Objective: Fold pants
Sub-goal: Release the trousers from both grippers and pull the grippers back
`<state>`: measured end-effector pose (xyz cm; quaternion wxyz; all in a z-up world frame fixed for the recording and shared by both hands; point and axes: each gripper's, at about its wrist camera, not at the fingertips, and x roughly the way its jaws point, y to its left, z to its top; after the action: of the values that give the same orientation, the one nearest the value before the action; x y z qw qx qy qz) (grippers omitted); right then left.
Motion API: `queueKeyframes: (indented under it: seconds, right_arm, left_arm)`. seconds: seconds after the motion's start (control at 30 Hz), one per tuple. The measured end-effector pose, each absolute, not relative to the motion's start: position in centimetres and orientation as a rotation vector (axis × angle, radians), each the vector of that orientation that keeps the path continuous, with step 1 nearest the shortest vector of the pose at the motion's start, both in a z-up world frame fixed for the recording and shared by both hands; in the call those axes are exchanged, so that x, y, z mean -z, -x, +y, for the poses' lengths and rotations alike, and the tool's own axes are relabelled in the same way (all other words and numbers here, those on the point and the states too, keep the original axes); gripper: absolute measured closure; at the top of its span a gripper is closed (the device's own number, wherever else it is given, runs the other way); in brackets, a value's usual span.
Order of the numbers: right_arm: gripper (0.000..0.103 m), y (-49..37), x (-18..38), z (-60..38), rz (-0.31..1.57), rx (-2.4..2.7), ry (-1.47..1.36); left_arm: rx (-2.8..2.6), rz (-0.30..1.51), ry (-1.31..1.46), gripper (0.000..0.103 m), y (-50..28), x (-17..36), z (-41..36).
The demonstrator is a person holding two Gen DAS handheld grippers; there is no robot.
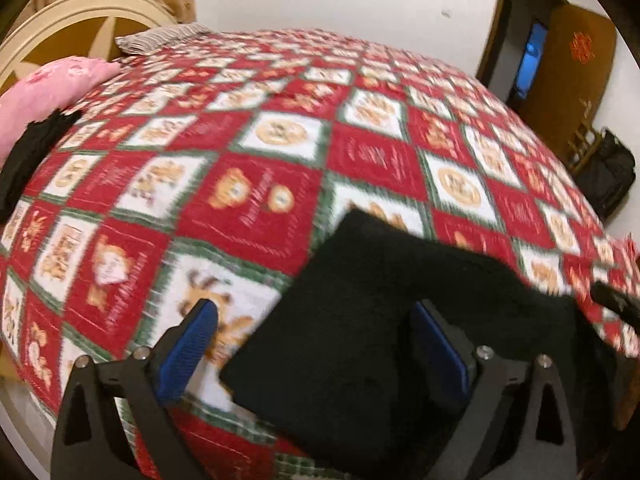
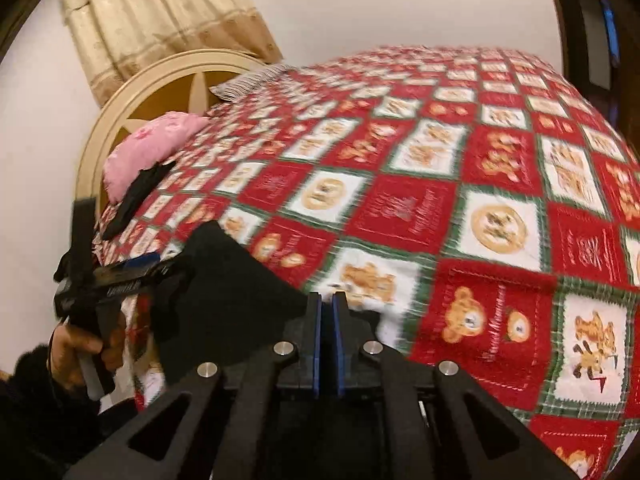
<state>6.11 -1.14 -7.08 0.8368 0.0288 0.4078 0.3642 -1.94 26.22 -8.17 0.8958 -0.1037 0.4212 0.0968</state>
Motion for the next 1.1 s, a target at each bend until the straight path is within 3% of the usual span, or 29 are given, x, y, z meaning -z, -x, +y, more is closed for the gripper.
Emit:
queueKeyframes:
  seconds: [0.2,0.37,0.57,0.77,0.9,1.1]
  right_arm:
    - [0.097,-7.4,11.2,3.0,0.986,-0.684,0.038]
    - [0.097,-8.5,11.5,3.5,0.909,-0.61,-0.041]
    - [0.097,-6.7,7.2,-1.1,0.814,-0.619,-0.24]
    - [0.097,-3.5,4.0,-4.2,0.781,-0.644,-0.255]
    - [0.097,-0.9,3.9,-4.1,0.778,-0.658,-0.182]
    - [0.097,2.6,4.2,-10.3,0.769,-0.476,-0.242]
  left_arm:
    - [-0.233,0.841,0.164,0.007,-1.1,6.4,26.2]
    - [-0.284,0.909,0.127,0.01,-4.5,8.8,26.4]
    - [-0.262,0.85,0.165,0.011,-3.9,6.3,27.6]
    - [-0.357,0.709,0.065,0.011,0.9,-0.6,30.8]
    - [-0.304,0.722,0.16,0.011,3.5,-0.6,31.9]
    - [-0.155,0.77,0.25,0.027,3.4,2.2,27.7]
